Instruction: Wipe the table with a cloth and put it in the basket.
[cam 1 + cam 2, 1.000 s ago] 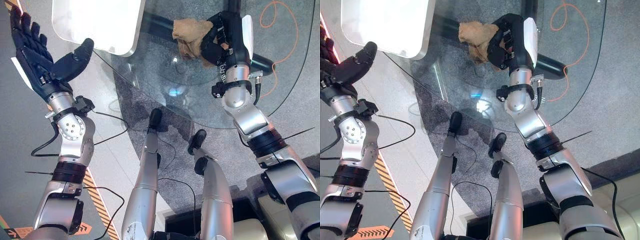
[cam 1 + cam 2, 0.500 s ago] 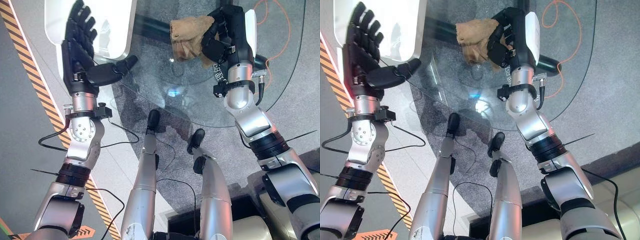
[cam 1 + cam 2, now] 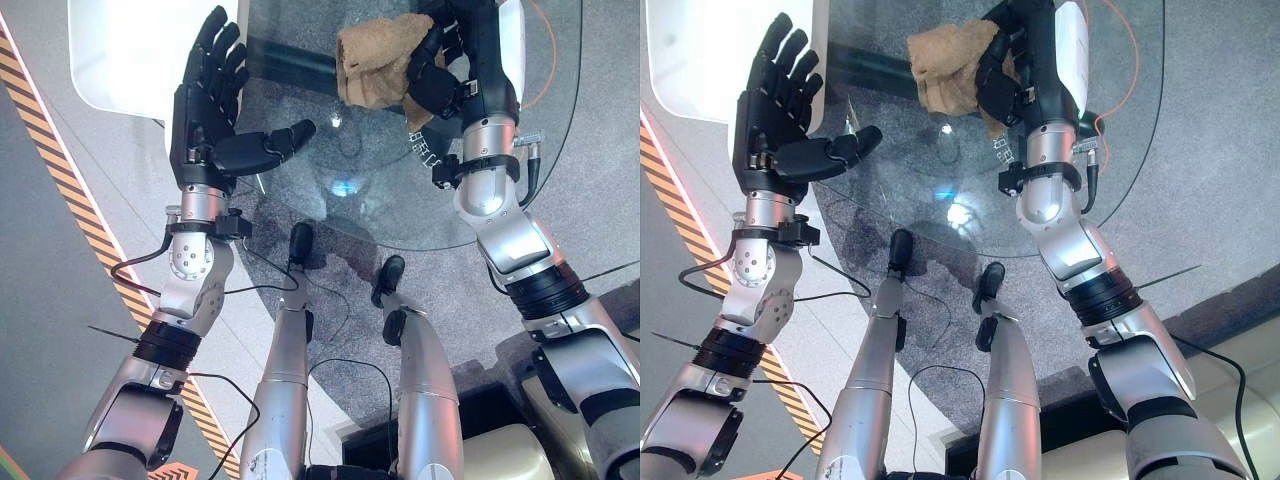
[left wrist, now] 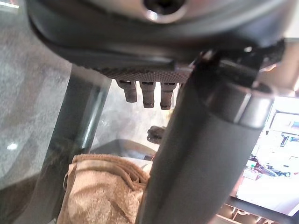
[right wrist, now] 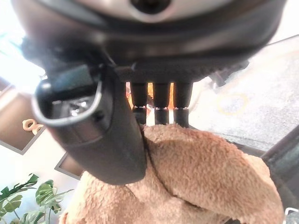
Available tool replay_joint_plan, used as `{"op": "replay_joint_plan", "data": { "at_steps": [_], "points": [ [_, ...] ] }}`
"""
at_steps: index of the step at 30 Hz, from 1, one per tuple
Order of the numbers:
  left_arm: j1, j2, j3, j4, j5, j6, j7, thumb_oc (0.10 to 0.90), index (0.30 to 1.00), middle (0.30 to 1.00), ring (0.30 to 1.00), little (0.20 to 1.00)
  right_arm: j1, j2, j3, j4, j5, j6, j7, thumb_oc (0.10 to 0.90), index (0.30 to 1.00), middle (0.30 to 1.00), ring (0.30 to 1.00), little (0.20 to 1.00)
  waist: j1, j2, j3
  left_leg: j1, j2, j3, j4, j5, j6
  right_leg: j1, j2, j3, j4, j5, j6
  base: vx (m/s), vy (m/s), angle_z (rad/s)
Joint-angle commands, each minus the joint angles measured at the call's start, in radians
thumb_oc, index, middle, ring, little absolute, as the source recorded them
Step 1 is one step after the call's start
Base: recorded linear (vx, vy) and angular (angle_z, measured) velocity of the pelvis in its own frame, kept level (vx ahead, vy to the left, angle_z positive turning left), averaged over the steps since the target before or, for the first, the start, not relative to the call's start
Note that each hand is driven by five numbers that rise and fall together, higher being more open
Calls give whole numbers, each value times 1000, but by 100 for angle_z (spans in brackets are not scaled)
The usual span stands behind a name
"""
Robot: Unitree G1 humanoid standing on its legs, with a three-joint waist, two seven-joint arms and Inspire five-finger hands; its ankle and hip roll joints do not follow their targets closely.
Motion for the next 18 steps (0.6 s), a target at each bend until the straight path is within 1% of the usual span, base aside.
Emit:
{"op": "replay_joint_plan", "data": {
  "at_steps": [1,5,10,18],
  "points": [
    [-98,-24,31,-80,30,-68,4,800,900,900,900,900,-110,-56,-81,-249,-72,-152,-76,100,300,300,300,200,-10,-16,-21,58,-85,96,103,-128,107,89,76,70,-241,195,65,0,0,0],
    [-104,-30,29,-82,23,-63,0,800,900,900,900,900,-115,-54,-86,-269,-48,-164,-73,100,300,300,300,200,-13,-20,-21,64,-84,96,100,-129,106,96,75,71,-245,195,65,0,0,0],
    [-110,-42,23,-80,25,-60,-3,800,900,900,900,900,-126,-48,-87,-300,-51,-154,-61,100,300,300,300,200,-15,-25,-21,68,-82,97,104,-132,105,100,76,73,-243,193,64,0,0,0],
    [-151,-60,6,-60,28,-34,-8,800,900,900,900,900,-149,-38,-77,-333,-42,-153,-43,100,300,300,300,200,-25,-39,-21,73,-75,102,100,-133,105,107,82,78,-248,192,61,-2,-4,-2]
  ]
}}
